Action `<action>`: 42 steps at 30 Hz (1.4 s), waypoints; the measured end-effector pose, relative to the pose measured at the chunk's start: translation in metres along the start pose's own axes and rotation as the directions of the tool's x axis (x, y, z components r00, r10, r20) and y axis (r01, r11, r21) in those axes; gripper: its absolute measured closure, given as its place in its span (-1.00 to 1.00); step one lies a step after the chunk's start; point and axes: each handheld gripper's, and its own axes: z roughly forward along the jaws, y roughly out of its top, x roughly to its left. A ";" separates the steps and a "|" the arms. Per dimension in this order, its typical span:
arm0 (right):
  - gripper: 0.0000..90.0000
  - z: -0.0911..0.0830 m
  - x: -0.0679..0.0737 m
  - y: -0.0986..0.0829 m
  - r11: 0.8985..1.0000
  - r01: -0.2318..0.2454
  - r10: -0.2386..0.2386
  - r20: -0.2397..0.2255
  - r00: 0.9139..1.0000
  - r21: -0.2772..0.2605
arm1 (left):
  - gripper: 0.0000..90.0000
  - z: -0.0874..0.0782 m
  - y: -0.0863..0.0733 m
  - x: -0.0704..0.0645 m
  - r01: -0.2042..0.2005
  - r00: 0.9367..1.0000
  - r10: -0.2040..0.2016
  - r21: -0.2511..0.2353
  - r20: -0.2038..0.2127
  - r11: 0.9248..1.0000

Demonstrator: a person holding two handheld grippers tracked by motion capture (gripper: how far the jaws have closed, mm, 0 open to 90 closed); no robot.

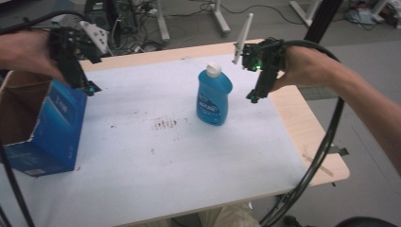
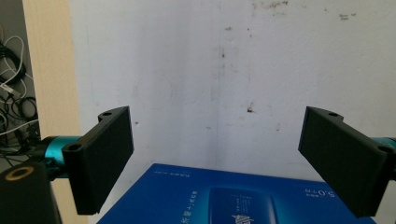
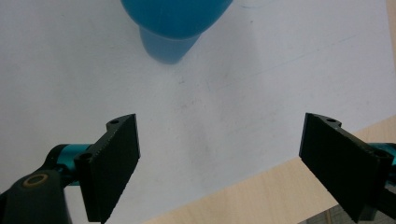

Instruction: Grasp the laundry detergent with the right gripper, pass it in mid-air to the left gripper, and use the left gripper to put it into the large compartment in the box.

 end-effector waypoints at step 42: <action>-0.75 0.021 0.028 0.005 0.947 -0.270 0.257 -0.096 0.962 -0.173 | -0.77 -0.002 0.001 -0.002 -0.001 1.000 0.001 -0.040 0.006 0.999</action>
